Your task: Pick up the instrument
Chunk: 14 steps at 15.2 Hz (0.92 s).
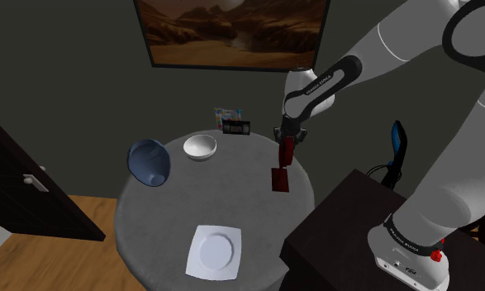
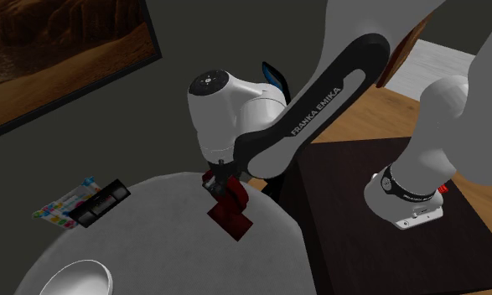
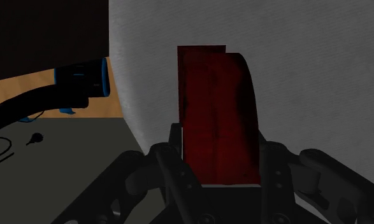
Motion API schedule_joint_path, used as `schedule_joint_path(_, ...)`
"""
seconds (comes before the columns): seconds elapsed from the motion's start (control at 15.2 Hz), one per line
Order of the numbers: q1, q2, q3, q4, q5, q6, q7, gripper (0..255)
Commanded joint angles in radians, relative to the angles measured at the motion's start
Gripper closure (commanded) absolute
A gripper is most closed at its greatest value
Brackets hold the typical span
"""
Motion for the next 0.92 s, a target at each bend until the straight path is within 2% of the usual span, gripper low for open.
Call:
schedule_joint_path(0.0,0.000,0.002,0.000,-0.002,0.000,0.000,0.000,255)
schedule_joint_path(0.86,-0.003,-0.126,0.002,0.035,0.019,-0.165,-0.013,255)
